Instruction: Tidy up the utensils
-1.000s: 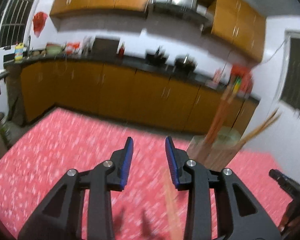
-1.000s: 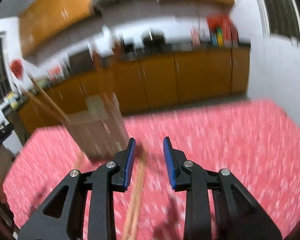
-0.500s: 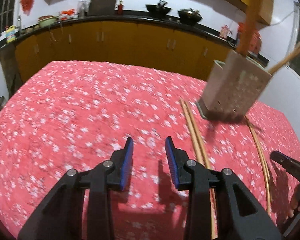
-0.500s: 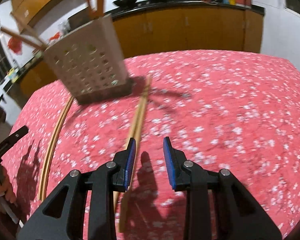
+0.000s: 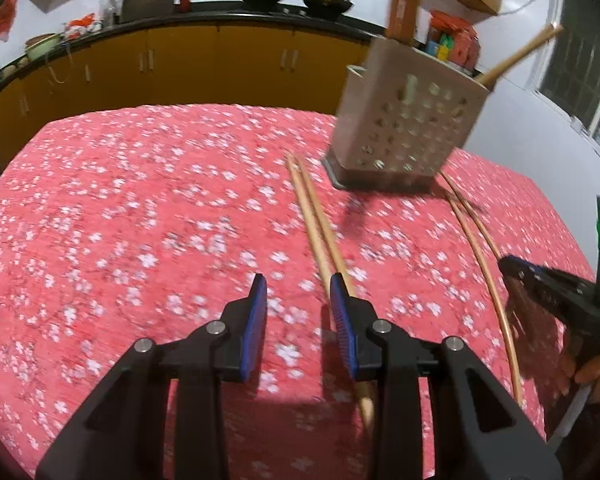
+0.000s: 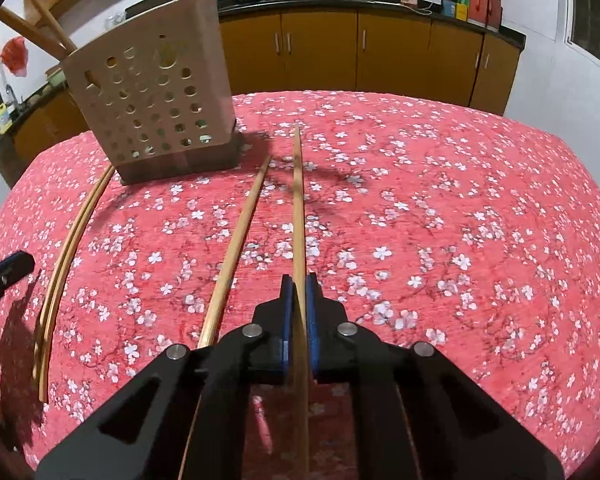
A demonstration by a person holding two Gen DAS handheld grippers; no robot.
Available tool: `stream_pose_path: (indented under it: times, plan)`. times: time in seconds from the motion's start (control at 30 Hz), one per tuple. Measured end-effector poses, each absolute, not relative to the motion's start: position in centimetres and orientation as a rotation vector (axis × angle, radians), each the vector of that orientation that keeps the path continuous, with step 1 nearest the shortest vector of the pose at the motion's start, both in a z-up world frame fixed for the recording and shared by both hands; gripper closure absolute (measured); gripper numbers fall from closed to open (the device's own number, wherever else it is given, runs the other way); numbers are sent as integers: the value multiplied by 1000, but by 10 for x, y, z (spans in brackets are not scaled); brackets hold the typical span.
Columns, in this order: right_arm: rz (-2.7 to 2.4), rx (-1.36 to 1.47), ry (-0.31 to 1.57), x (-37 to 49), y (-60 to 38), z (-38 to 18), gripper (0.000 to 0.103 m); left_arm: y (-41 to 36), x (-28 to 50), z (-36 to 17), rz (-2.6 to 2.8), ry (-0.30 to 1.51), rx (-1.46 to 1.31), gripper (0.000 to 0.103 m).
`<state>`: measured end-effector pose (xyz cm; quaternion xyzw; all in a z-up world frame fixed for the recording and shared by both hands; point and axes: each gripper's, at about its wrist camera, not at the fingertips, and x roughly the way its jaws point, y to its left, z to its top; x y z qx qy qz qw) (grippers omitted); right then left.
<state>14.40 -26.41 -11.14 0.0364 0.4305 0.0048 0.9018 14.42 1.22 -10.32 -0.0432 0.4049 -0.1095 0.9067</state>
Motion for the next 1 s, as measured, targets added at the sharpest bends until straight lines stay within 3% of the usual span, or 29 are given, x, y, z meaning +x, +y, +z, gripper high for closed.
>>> stream_pose_path:
  times: [0.5,0.67,1.0]
  plan:
    - [14,75,893,142,-264,-112,95,-19,143,-121,-239,893,23,82]
    - [20,70,889,138,-263,-112,95,-19,153,-122,-182,886,58,94]
    - [-25,109,878,155,-277,-112,95,36,187,-123,-70,883,-7,95]
